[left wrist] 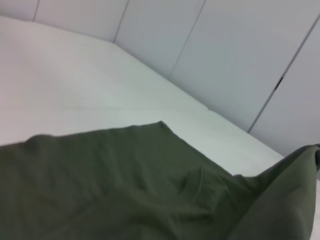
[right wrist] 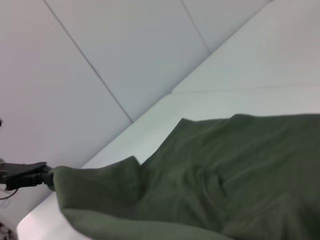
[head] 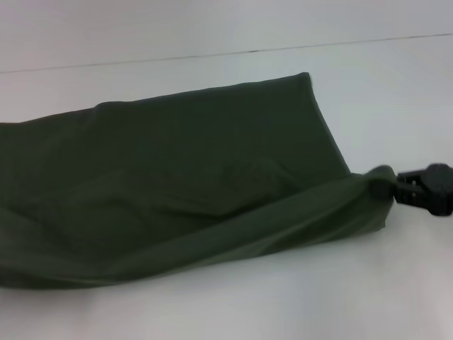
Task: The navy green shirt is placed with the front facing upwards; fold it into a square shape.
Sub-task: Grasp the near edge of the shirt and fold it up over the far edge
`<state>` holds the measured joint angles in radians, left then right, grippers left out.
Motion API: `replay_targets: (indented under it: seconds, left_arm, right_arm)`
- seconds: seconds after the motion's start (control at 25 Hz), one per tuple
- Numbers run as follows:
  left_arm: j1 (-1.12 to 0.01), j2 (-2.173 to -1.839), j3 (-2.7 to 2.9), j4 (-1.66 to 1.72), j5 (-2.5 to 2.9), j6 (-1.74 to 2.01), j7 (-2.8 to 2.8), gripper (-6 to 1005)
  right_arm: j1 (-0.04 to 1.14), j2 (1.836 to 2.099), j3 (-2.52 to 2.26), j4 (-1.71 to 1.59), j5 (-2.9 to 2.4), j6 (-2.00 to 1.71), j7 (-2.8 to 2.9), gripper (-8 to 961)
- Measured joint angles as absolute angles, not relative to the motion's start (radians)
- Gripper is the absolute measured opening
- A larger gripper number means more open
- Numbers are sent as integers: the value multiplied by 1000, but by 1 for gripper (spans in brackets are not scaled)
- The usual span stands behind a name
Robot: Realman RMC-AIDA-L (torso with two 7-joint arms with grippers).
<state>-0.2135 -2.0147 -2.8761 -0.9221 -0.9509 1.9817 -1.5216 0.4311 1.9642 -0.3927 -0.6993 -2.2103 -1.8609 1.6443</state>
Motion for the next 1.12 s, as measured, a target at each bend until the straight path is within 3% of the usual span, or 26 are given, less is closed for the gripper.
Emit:
replay_targets:
  seconds: [0.72,1.12]
  left_arm:
    - [-418,-1956,-2865,-837,-948,1747,-1651,80]
    - [-515,-1947,-2827,-770,-941,1528,-1702,86]
  right_arm:
    - [562,1969,-348,-707,-2186,-1684,1777,47]
    - [625,1976,-380,-699,-2186,-1513,1859,47]
